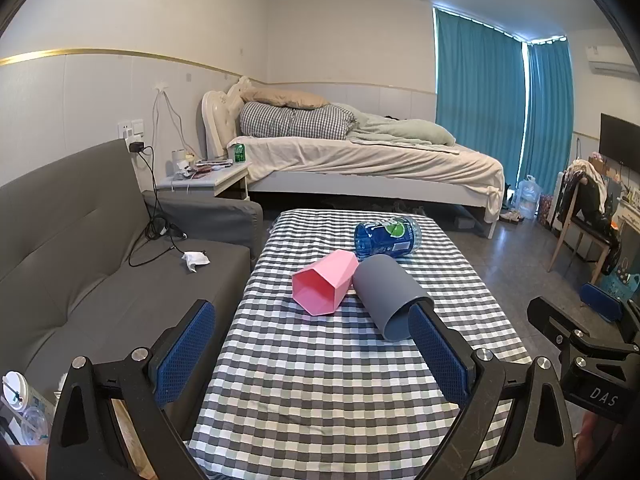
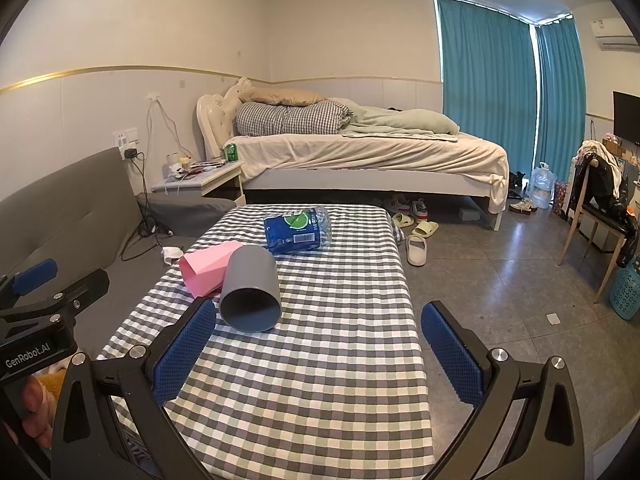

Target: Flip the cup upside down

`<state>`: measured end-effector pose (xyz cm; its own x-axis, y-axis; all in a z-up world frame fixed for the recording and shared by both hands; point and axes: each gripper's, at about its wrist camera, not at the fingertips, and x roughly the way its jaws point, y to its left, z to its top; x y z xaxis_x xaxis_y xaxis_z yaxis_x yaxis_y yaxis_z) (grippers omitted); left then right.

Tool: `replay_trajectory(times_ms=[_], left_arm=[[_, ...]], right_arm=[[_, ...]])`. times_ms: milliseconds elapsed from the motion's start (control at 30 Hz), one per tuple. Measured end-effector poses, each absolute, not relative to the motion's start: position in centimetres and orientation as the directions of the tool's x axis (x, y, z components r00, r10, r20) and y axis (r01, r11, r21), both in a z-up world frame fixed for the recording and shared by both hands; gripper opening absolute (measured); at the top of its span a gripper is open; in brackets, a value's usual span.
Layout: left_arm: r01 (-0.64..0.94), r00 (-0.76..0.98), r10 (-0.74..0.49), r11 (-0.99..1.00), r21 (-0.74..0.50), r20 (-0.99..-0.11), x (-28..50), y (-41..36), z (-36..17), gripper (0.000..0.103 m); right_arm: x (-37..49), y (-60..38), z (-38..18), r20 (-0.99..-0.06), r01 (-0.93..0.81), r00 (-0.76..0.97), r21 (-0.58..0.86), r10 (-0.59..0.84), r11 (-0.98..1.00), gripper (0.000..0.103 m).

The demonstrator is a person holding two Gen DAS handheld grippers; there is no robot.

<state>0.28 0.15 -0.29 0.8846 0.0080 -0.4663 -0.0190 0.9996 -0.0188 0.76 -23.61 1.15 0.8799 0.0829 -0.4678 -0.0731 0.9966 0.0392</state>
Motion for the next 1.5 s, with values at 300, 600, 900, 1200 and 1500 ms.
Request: replay_trajectory(times_ms=[300,600,900,1200,1500], left_arm=[[-0.015,0.882,0.005,1.0,-0.018,-0.471,0.0,0.0,0.2,0.1],[-0.011,0.886,0.004,1.0,-0.012,-0.464,0.1,-0.2,0.1,0.1],[-0.003,0.884,0.0,1.0,-0.007,-0.467,0.1,-0.4,0.0,0.1],[0.007,0.883,-0.007,1.0,-0.003,-0.469,0.6,-0.8,-0.3,0.1],[0.016,0.88,-0.016,1.0,-0.004,-0.475,1.2,-0.8,-0.6,0.1]], right_arm=[[0.8,-23.6,1.2,-0.475,-0.074,0.876,0.043,0.085,0.996,0.103],[1.0,-23.5,1.1,-0.476,-0.075,0.875,0.046,0.088,0.996,0.103],[1.1,-23.6,1.1,-0.478,-0.077,0.874,0.048,0.09,0.996,0.103],[1.5,-24.1,1.0,-0.486,-0.07,0.869,0.069,0.094,0.995,0.103],[1.7,-24.3,1.2,-0.482,-0.069,0.871,0.077,0.098,0.995,0.103]])
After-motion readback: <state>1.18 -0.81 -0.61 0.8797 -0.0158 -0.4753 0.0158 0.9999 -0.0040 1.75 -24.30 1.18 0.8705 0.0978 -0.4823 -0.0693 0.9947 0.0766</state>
